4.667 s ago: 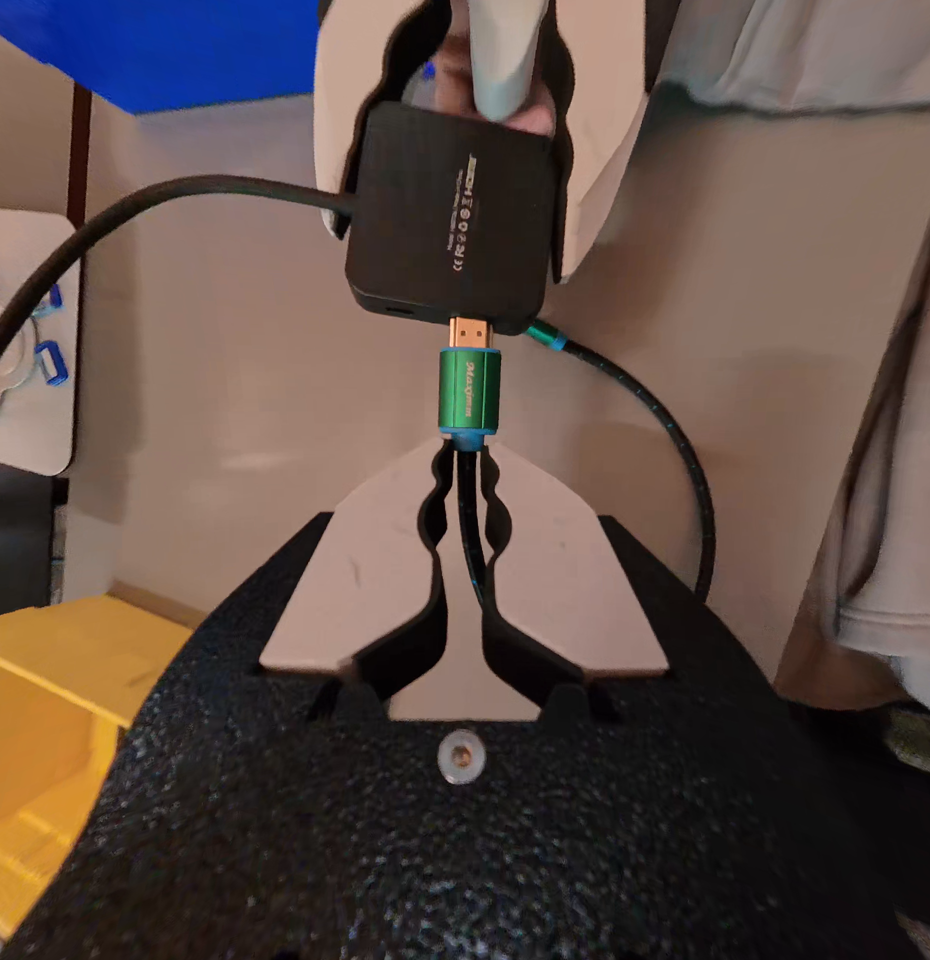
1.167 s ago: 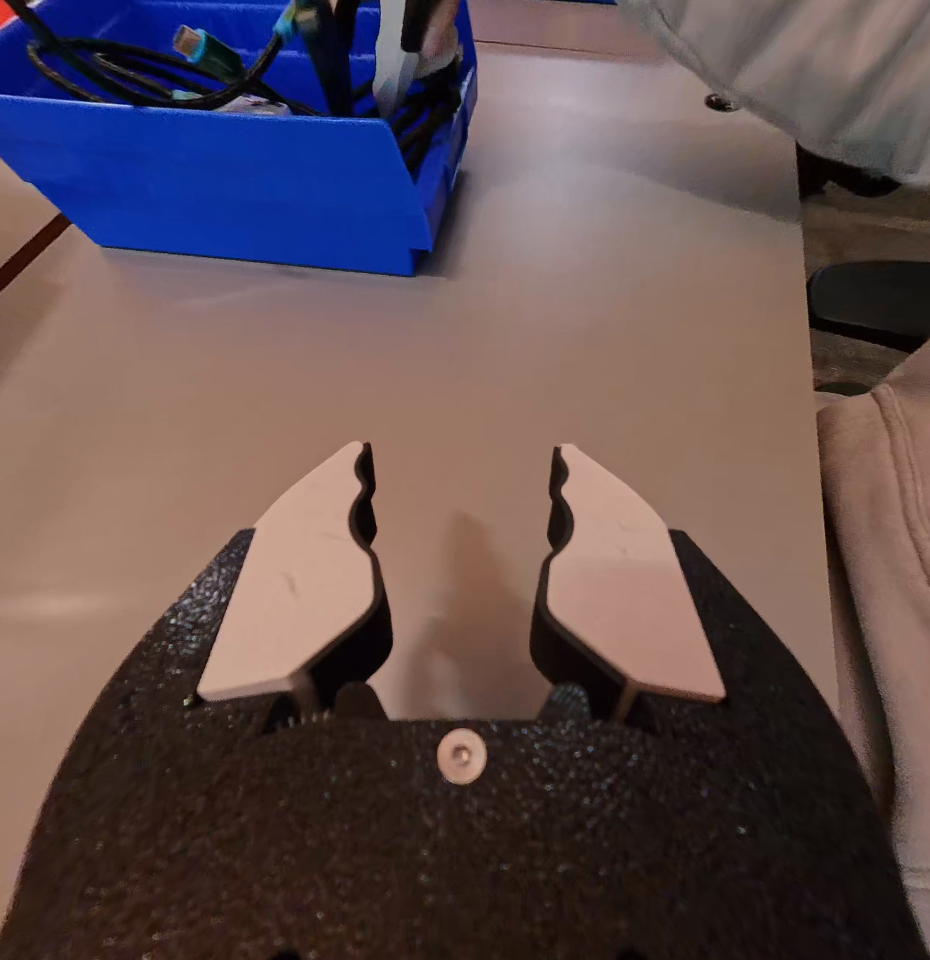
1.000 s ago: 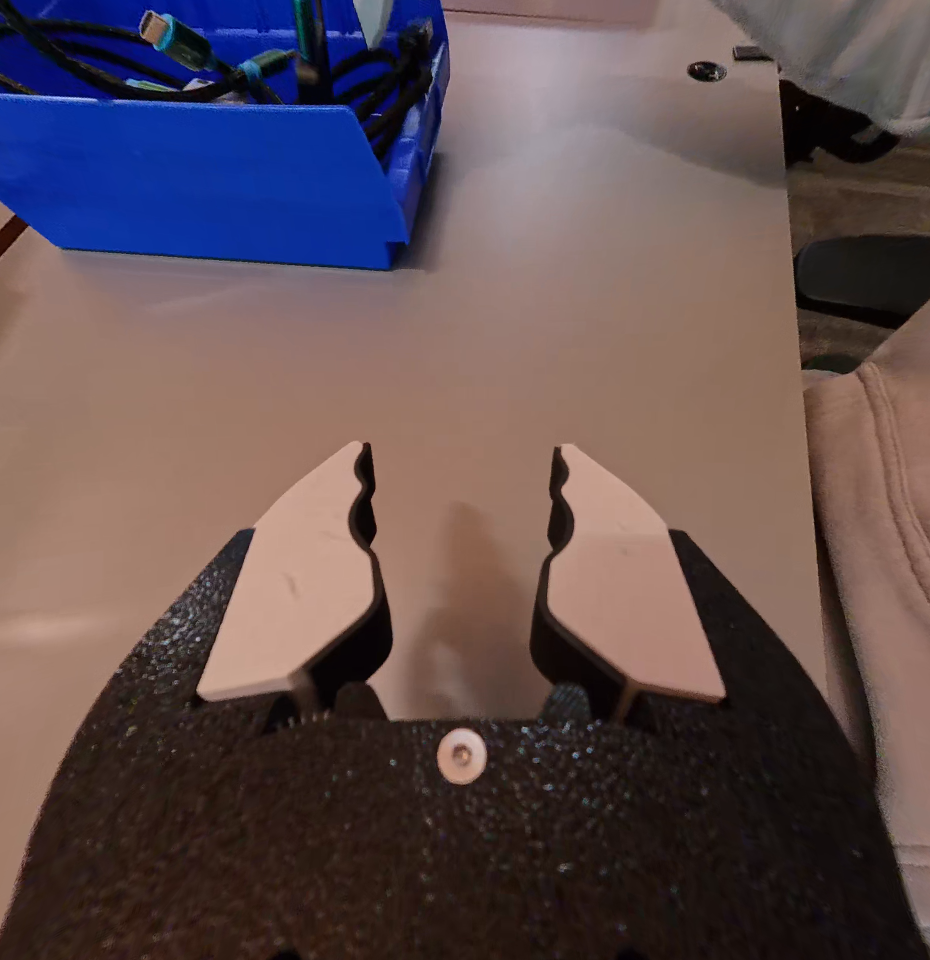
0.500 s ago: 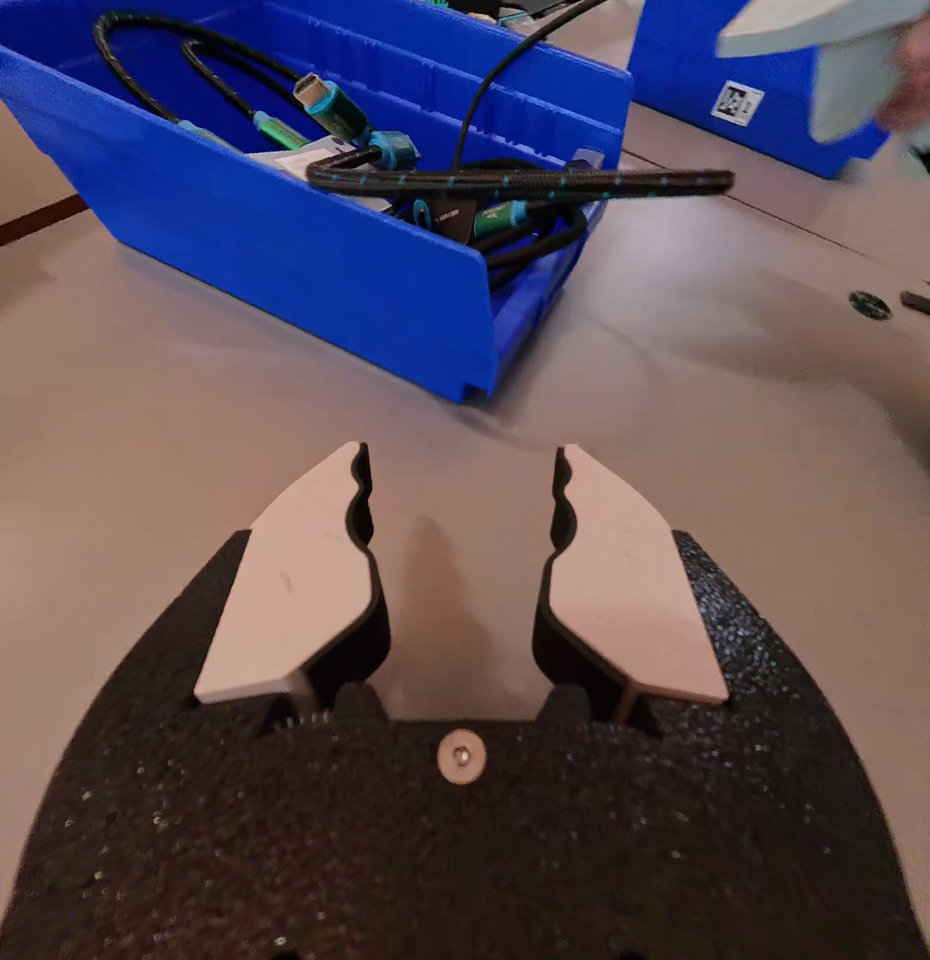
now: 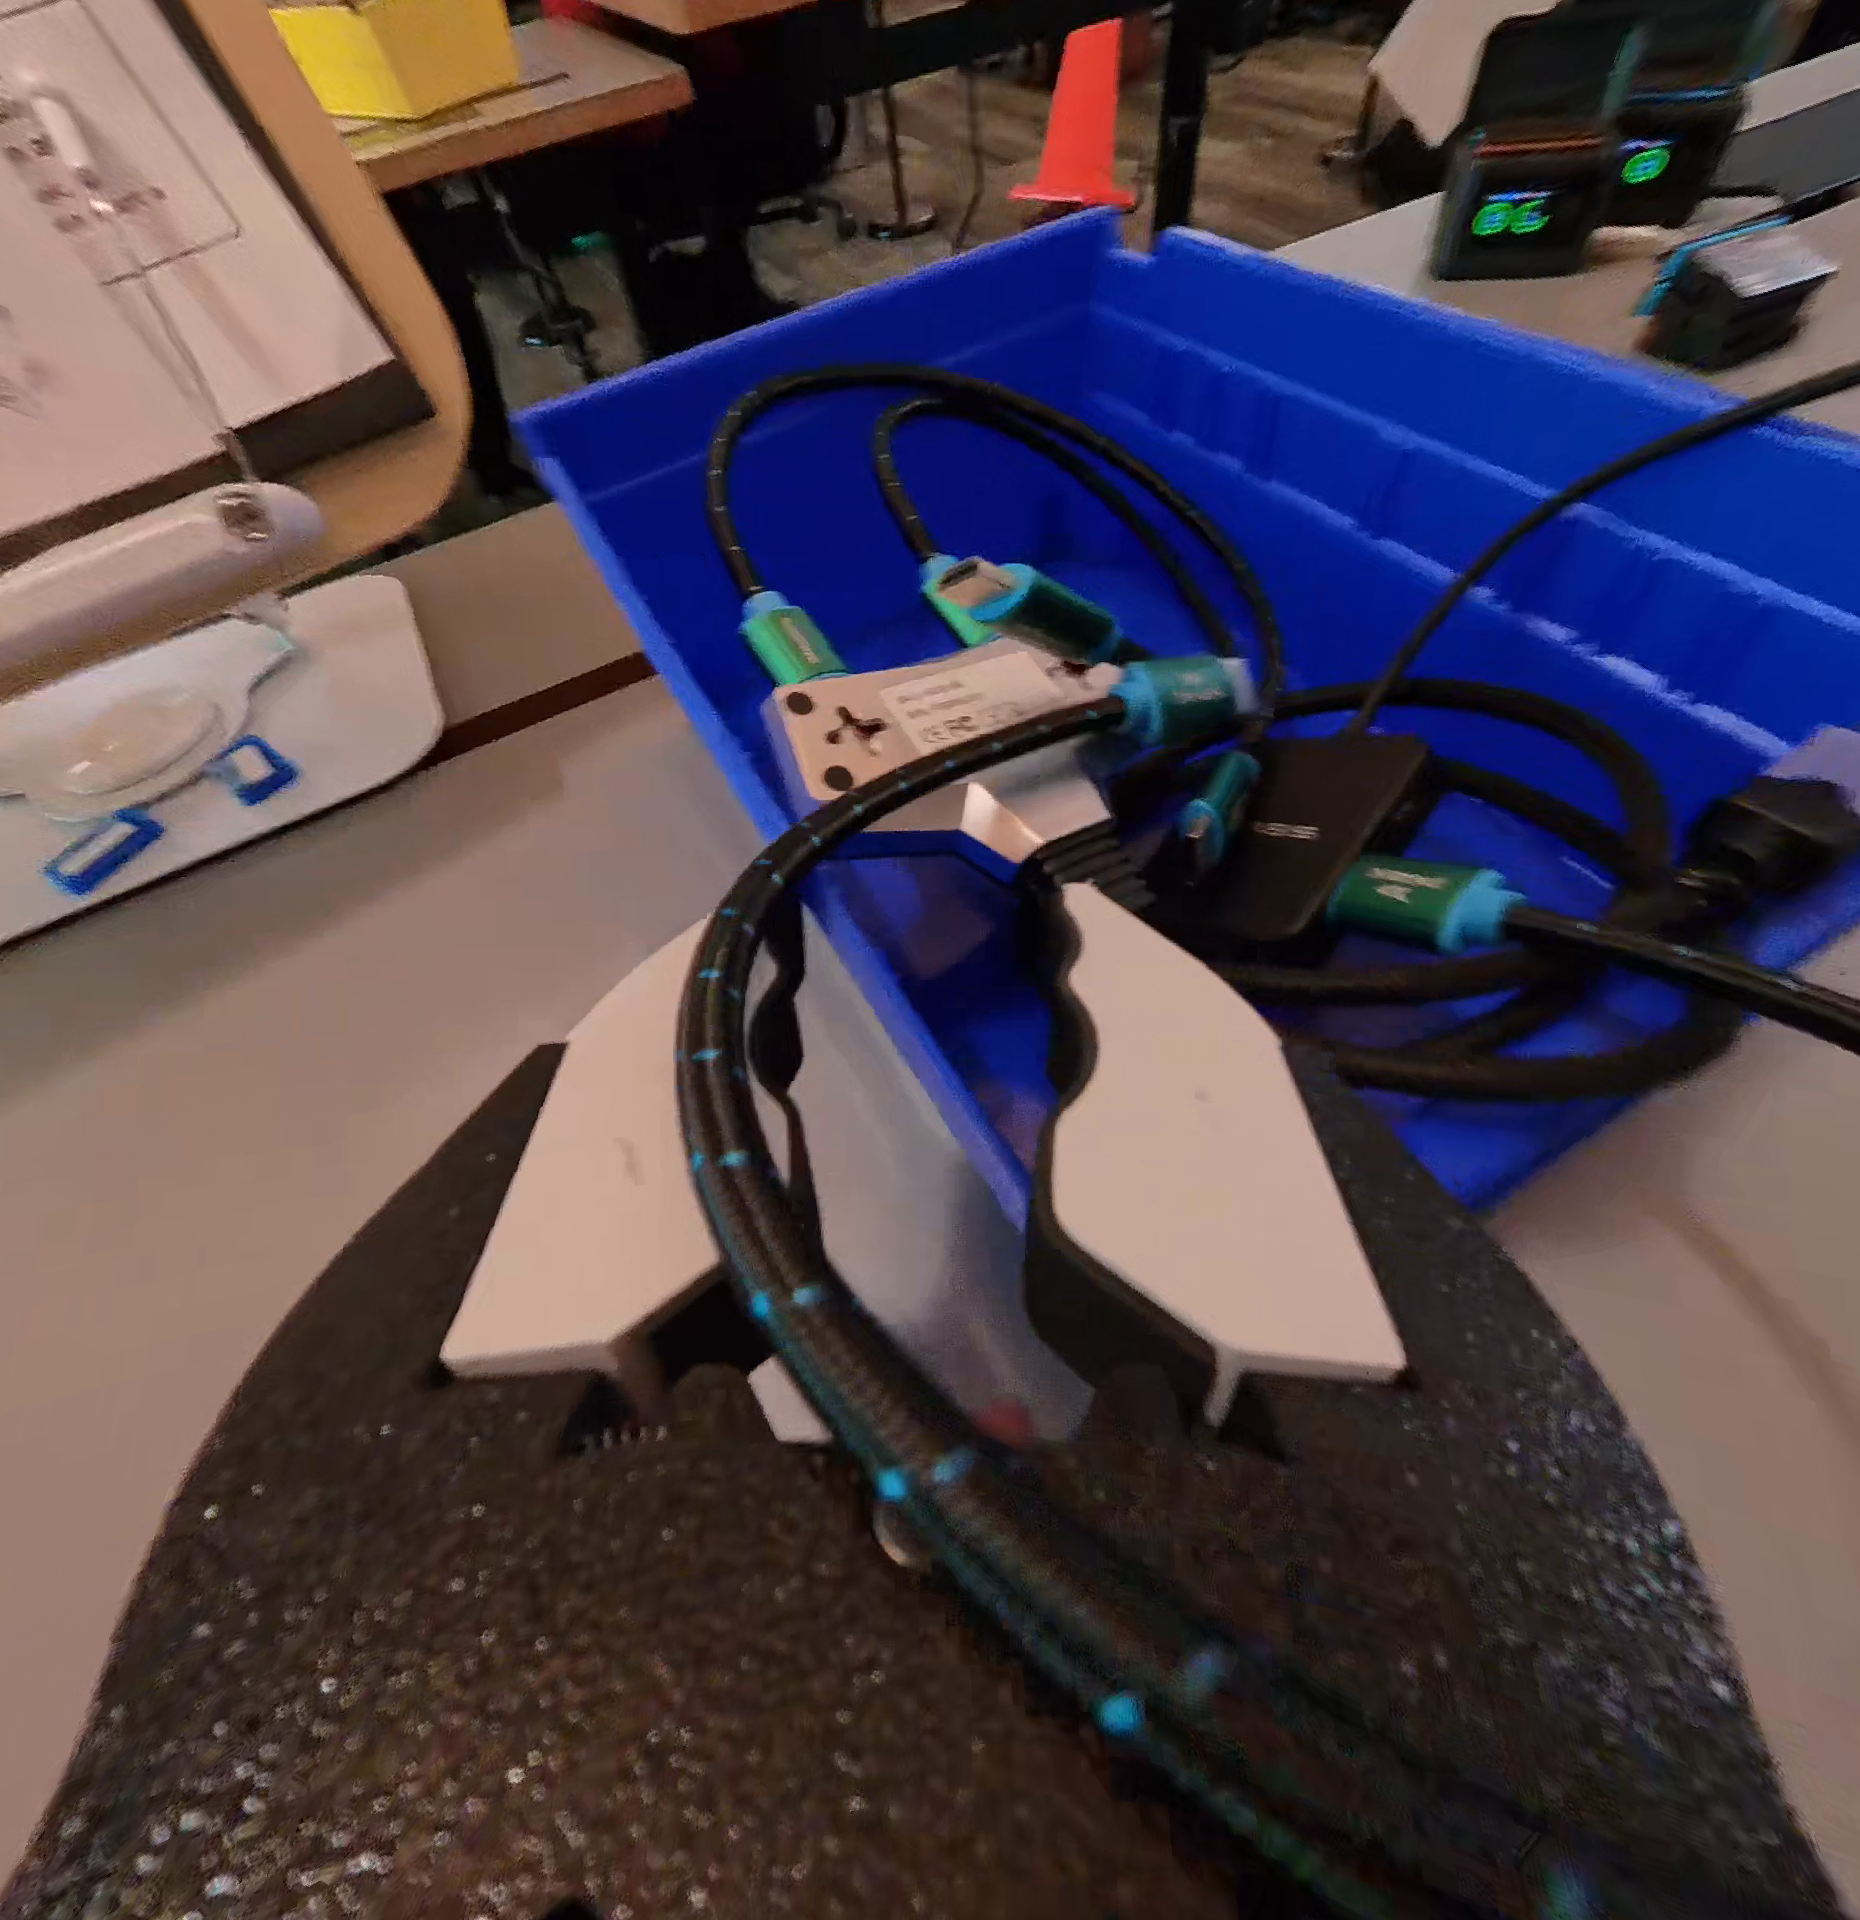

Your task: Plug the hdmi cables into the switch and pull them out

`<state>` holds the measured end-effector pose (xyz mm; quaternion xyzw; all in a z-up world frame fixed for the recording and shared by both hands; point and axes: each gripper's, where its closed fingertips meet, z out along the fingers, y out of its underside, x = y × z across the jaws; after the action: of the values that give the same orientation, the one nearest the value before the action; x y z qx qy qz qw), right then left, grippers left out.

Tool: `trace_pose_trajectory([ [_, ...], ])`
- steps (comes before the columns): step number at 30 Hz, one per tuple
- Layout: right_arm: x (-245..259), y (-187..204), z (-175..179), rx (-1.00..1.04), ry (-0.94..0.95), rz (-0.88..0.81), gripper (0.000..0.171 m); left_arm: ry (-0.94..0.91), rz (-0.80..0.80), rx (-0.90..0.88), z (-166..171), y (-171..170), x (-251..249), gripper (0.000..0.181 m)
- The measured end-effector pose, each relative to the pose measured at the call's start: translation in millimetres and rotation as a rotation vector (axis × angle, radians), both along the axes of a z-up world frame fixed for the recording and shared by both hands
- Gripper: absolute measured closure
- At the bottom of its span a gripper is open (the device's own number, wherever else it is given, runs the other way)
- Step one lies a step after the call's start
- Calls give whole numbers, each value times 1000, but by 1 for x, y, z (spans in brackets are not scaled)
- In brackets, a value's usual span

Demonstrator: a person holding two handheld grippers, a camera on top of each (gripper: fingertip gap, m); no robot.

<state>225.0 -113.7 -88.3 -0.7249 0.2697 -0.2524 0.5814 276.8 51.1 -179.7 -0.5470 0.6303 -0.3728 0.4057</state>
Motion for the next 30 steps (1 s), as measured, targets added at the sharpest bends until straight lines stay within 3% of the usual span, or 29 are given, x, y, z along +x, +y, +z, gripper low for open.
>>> trace_pose_trajectory([
  [4,-9,1,4,-44,-18,25,92,-23,73,34,1,47,1,172],
  [10,-19,1,16,-66,-62,26,85,-31,-55,72,1,113,-62,173],
  [15,-42,50,15,10,24,197,76,-40,-52,71,1,171,-142,173],
  [19,-60,129,20,41,136,336,80,-68,7,43,2,208,-194,174],
  [25,-89,323,74,-13,227,648,66,-92,54,41,3,230,-219,174],
  [27,-94,388,64,-122,344,688,57,-110,77,49,3,232,-221,173],
  [30,-94,467,33,-237,553,639,59,-131,99,95,4,234,-224,172],
])
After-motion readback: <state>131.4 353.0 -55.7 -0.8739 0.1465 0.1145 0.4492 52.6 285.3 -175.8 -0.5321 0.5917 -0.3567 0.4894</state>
